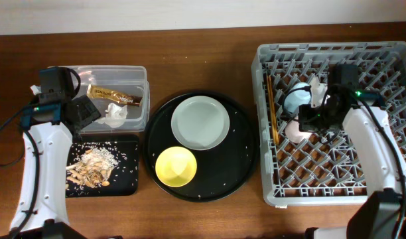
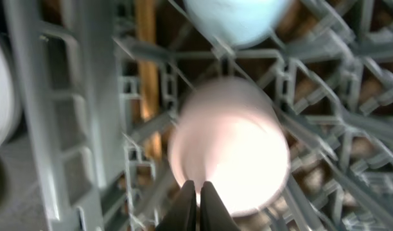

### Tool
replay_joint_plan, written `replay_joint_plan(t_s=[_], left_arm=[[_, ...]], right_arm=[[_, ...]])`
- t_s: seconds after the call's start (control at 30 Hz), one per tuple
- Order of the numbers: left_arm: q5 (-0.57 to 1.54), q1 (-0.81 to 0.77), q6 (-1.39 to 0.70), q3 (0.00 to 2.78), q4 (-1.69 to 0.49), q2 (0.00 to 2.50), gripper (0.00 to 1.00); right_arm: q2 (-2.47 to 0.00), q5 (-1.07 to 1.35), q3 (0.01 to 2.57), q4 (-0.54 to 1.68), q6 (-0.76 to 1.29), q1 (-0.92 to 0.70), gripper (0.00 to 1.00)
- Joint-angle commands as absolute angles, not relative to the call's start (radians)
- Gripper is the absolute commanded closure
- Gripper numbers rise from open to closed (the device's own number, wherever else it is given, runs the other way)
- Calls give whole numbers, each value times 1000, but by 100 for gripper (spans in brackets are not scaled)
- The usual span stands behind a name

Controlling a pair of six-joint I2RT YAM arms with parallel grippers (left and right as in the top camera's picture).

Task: Sort waste into correct bins and load items into the dishwasher rack
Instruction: 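Carry the pink cup to the rack and set it beside the blue cup, then reach the right gripper to the yellow bowl and grasp its rim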

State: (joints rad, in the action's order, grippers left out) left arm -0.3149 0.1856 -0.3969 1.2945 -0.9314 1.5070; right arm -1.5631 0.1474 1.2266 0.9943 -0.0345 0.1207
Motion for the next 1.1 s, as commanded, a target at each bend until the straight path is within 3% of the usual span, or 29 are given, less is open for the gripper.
replay_joint_plan(t_s=[0.0, 0.2, 0.27, 0.3, 0.33, 0.37, 0.4, 0.5, 0.53, 0.6, 0.7, 0.77, 0.93, 1.0, 1.07], left_arm=[[-322, 187, -389, 1307, -929, 1492, 1], [-322, 187, -389, 1307, -929, 1492, 1], [-322, 187, -389, 1307, -929, 1492, 1], [-322, 187, -389, 1307, -929, 1492, 1], [-322, 187, -389, 1307, -929, 1492, 1], [-322, 187, -389, 1307, -929, 1492, 1], [-322, 187, -389, 1307, -929, 1492, 1], [-322, 187, -389, 1307, -929, 1492, 0], [-322, 187, -389, 1307, -929, 1492, 1], [-322, 187, -389, 1307, -929, 1492, 1], [-322, 187, -389, 1307, -929, 1492, 1], [-322, 187, -389, 1307, -929, 1492, 1], [-322, 187, -389, 1307, -929, 1492, 1], [-322, 187, -389, 1307, -929, 1492, 1], [-322, 187, -389, 1307, -929, 1492, 1]], right_arm=[[-1515, 38, 1251, 1040, 28, 119, 94], [-1515, 285, 1385, 1064, 1, 118, 92], [-1515, 346, 1435, 1087, 1, 103, 80], [-1515, 365, 1437, 1085, -17, 76, 72], [-1516, 368, 1436, 1085, -26, 49, 48], [-1516, 368, 1436, 1082, -25, 19, 15], [-1520, 389, 1436, 1073, -25, -17, 2], [-1549, 414, 1436, 1047, -18, -77, 0], [-1563, 410, 1436, 1038, -18, -97, 17], [-1599, 336, 1436, 1013, -17, -139, 35], [-1670, 148, 1436, 979, 20, -190, 38], [-1730, 140, 1436, 958, 21, -203, 45], [-1821, 85, 1436, 939, 65, -203, 49], [-1828, 85, 1435, 954, 65, -203, 70], [-1828, 85, 1435, 981, 65, -203, 78]])
